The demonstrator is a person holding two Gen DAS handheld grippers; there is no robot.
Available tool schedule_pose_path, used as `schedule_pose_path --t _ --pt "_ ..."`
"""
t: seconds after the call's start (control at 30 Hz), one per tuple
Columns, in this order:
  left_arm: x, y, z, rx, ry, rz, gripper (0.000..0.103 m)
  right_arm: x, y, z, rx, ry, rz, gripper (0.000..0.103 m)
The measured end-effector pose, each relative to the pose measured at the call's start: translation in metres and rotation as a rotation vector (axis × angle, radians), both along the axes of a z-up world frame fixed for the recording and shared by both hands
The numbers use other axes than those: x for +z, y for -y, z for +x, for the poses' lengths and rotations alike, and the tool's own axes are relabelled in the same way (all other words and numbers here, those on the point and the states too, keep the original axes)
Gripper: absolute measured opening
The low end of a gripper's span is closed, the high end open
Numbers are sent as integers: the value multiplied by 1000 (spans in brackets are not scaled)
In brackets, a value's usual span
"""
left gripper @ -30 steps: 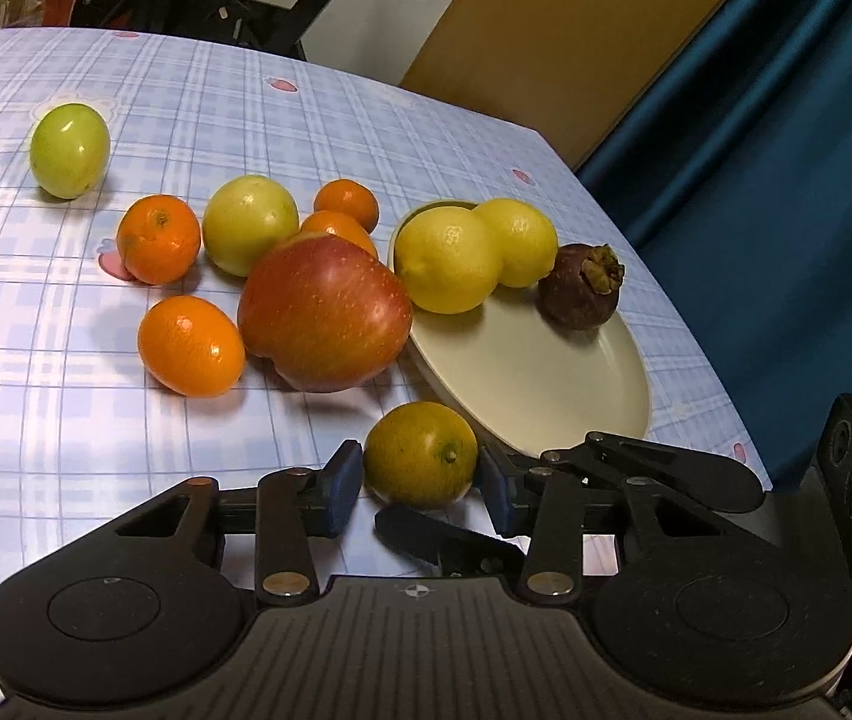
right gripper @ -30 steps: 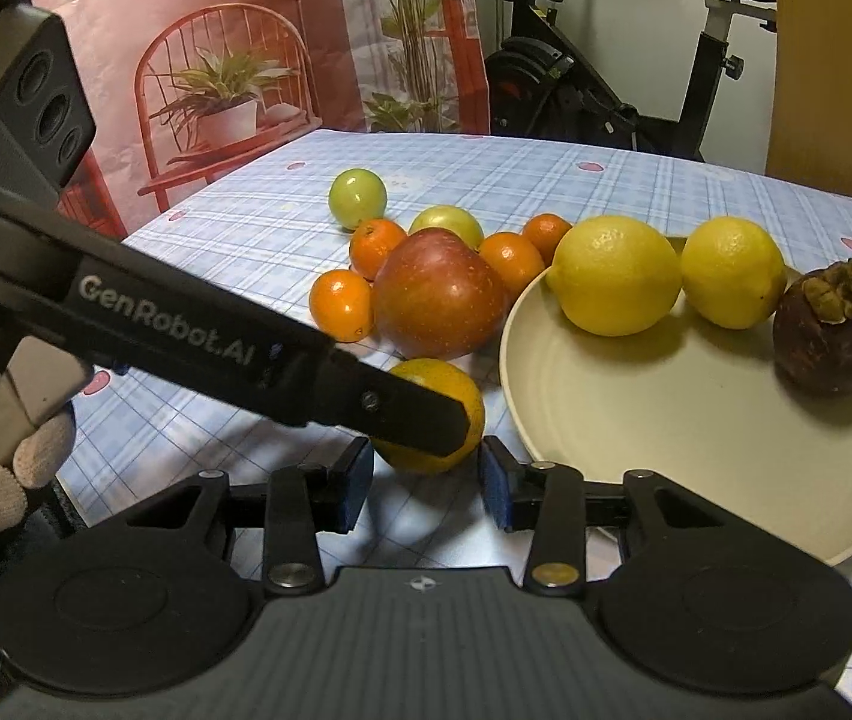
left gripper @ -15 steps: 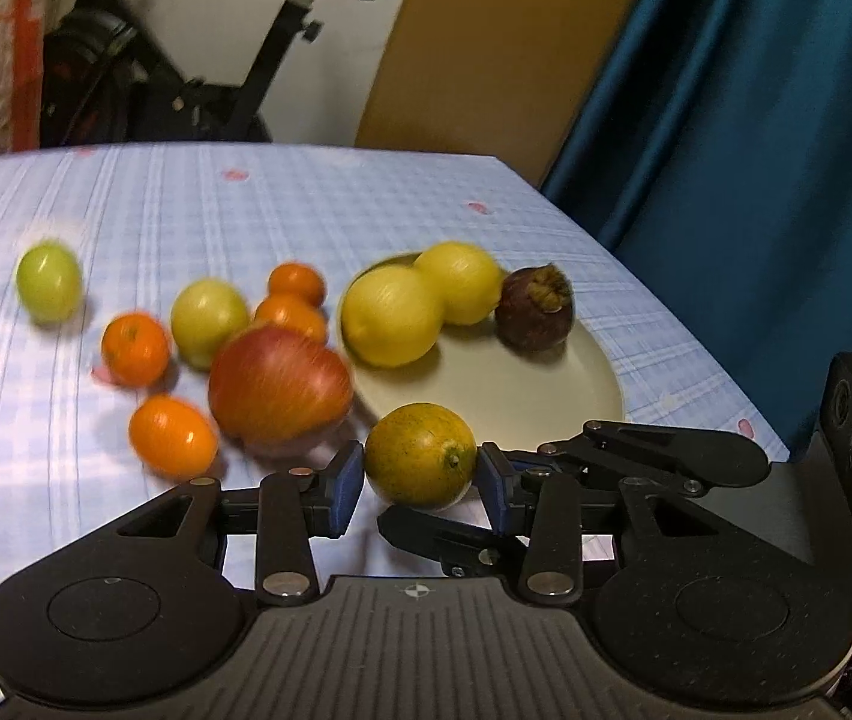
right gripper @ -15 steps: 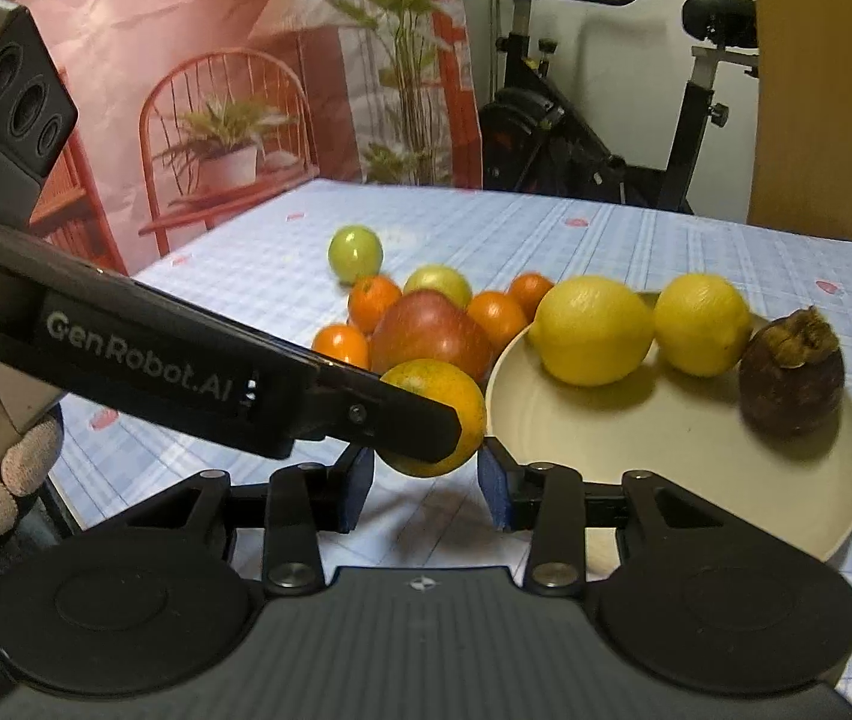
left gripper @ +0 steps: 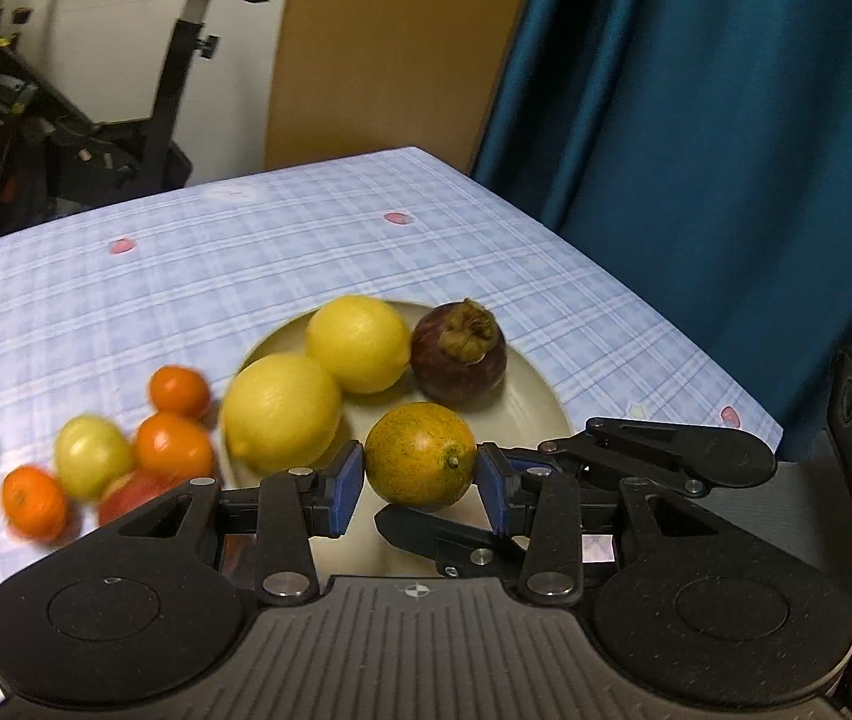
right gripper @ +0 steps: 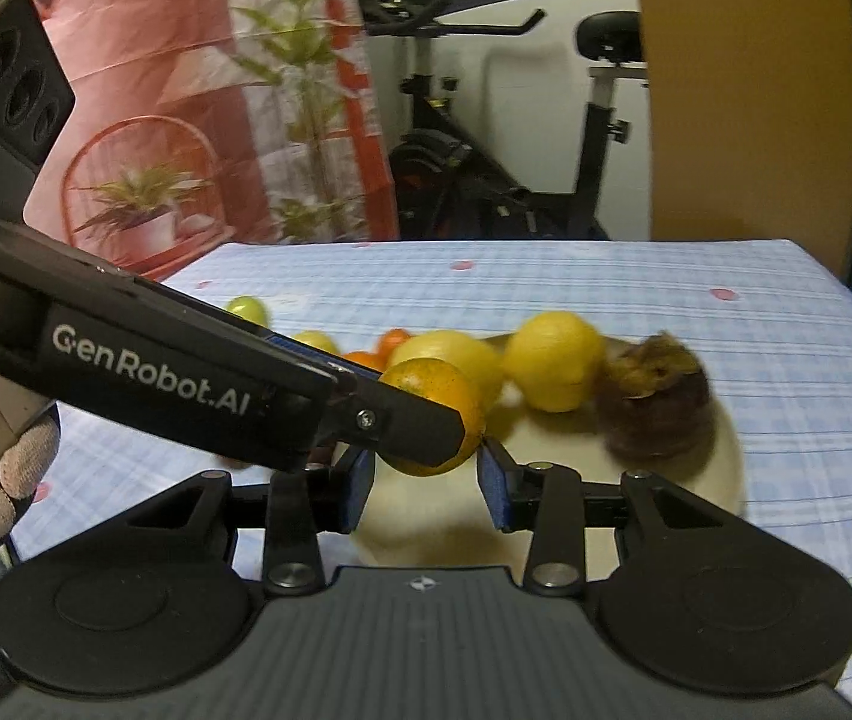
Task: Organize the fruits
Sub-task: 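Carry the orange onto the beige plate and open the left gripper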
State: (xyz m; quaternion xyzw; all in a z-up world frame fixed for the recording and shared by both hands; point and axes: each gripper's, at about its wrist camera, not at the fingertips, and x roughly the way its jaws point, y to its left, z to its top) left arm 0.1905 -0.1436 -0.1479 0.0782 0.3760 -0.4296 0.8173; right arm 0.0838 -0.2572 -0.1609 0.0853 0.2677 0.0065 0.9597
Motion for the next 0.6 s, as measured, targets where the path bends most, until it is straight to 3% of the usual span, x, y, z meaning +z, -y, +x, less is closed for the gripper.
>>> schedule_pose_path --t 0.27,0.6 --pt "-11 34 16 -11 -43 16 44 -9 32 12 -77 -36 37 40" --pt "-25 43 21 11 -36 25 44 -20 44 15 -92 -38 42 40"
